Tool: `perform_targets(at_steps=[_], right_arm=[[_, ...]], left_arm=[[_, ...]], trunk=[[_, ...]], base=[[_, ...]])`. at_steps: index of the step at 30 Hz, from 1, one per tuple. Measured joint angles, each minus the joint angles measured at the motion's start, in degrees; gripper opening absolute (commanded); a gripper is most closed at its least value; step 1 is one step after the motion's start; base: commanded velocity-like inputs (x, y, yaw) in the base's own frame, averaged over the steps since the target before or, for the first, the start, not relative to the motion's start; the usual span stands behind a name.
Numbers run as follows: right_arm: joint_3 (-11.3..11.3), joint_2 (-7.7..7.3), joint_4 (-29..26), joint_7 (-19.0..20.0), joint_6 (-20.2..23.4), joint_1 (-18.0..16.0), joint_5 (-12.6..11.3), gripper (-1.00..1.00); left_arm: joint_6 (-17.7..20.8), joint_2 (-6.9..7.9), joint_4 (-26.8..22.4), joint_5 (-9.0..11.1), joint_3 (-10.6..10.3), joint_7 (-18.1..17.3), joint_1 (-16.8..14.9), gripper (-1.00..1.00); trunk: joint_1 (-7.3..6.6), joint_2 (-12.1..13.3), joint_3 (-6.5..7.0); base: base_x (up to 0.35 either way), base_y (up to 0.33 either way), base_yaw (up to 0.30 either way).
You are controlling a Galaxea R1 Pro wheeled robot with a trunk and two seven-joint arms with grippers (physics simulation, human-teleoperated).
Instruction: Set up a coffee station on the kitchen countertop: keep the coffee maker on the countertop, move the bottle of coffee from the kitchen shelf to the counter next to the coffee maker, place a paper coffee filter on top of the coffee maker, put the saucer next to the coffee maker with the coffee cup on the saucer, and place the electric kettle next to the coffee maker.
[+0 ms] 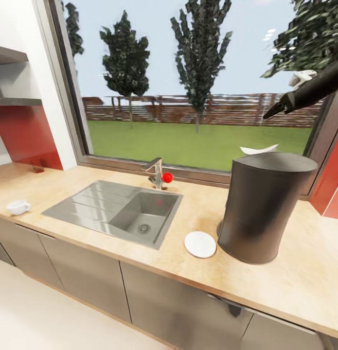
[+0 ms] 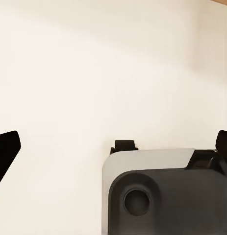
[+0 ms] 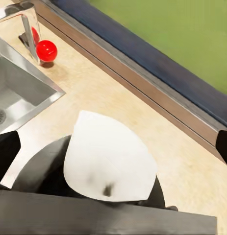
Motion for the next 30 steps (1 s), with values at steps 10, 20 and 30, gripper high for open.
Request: perform_targets(at_steps=[10,20,30], right_arm=[[-0.2,-0.50,-0.7,1.2,0.0,0.0,-0.2,1.00],[-0.1,0.00,-0.9,5.1,-0.2,1.0,-3.5,1.00],[-0.6,10.03,-1.3,-5.1,-1.4,10.6,-25.8,1.00]], left_arm=[[0.0,0.00,0.0,0.0,0.0,0.0,0.0,1.00],[0.0,0.00,-0.1,0.0,-0.1,0.0,0.0,1.00],[0.0,0.00,-0.3,0.0,-0.1,0.0,0.0,1.00]], trunk=[[0.00,0.0,0.00],[-0.01,0.0,0.00],[-0.02,0.0,0.00]], base=[[-0.182,0.000,0.000],[-0.235,0.000,0.000],[-0.024,0.000,0.000]])
